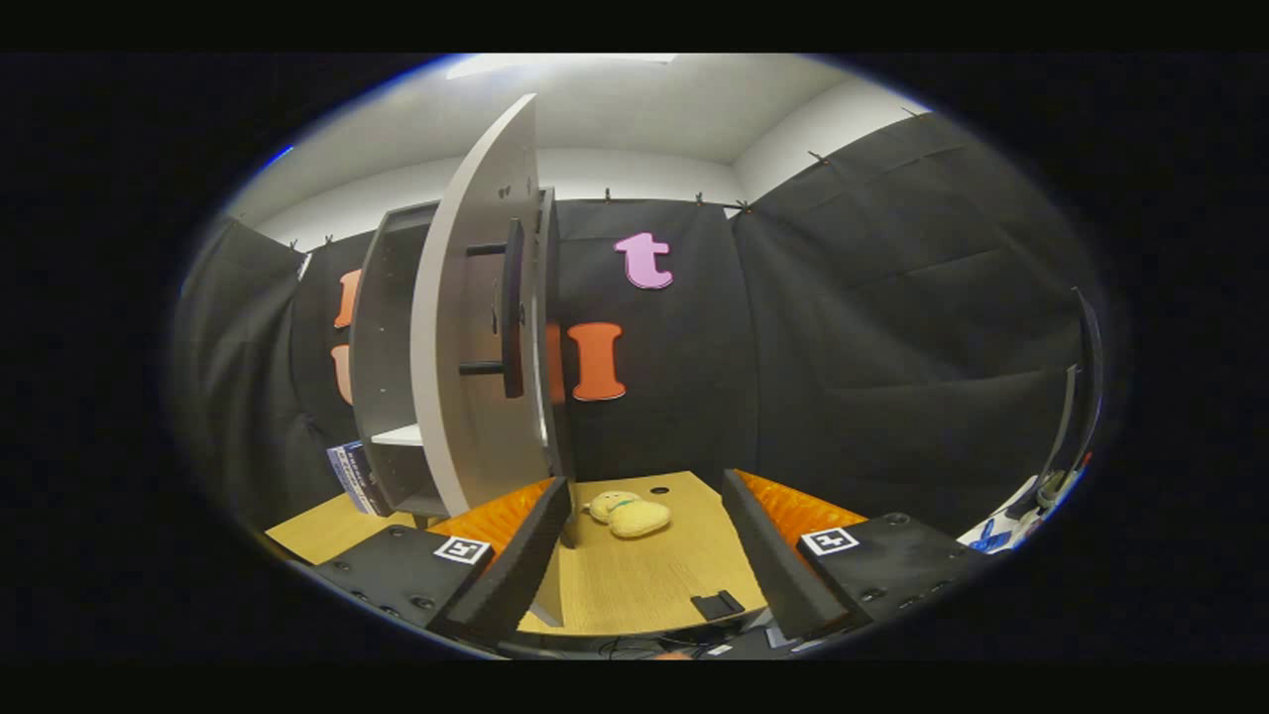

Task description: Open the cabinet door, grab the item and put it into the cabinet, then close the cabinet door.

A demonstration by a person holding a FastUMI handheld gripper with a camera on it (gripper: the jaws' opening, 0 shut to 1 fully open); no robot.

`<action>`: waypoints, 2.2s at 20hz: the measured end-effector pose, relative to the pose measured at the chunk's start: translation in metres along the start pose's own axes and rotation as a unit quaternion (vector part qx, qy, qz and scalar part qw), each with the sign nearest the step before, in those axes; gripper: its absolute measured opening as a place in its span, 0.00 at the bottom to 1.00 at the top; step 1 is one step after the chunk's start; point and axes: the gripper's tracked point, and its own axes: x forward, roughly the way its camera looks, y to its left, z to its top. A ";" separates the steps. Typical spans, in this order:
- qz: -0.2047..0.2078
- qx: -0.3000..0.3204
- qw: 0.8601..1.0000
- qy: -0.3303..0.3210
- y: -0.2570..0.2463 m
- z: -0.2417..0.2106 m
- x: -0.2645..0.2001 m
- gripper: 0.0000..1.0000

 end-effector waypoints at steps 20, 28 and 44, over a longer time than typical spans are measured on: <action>0.028 0.033 0.999 0.017 0.038 0.001 0.040 0.94; 0.046 0.028 0.998 0.028 0.094 -0.003 0.037 0.97; 0.049 0.016 0.998 0.022 0.178 -0.010 0.056 0.97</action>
